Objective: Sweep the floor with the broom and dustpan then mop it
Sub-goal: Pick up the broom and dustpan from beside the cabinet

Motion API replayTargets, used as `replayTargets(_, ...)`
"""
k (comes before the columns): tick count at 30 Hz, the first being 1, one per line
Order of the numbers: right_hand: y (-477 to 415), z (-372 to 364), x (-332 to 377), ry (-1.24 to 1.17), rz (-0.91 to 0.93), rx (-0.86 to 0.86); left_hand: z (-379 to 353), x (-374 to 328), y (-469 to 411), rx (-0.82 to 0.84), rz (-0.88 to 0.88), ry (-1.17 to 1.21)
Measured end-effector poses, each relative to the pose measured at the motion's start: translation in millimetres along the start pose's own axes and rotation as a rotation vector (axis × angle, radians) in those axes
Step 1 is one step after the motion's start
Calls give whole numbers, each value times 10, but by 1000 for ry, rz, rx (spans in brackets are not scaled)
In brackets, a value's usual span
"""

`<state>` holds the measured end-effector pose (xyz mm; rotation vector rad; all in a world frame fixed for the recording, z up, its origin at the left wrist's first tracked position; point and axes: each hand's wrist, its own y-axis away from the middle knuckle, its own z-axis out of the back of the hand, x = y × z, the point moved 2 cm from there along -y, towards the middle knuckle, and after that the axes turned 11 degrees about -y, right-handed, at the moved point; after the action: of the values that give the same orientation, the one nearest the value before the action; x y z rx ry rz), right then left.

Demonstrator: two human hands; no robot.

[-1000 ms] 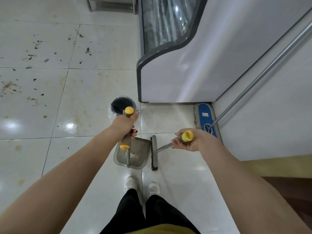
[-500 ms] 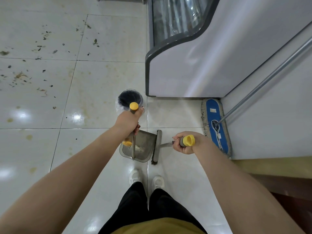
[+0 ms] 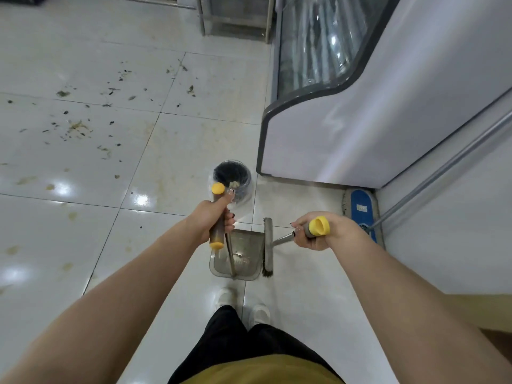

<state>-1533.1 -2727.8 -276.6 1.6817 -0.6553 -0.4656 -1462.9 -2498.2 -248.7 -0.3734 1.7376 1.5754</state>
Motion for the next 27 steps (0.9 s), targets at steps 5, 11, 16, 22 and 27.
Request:
replayTargets(5,88,-193,-69,99,29,19,236,83,190,-84,25,263)
replayTargets(11,170,-565,-184,252,14,-6,671,156,389,-119,22,354)
replayTargets(16,92,-1116,-391,337,11,-27,1194,239,563,-91,4,345)
replayTargets(22,26,-2032,-851,404,16,-22,2078,358,799,-106,-24,349)
replayTargets(27,-10,-2781,-1220,461,28,-18,2846,422,1020,-184,-53,480)
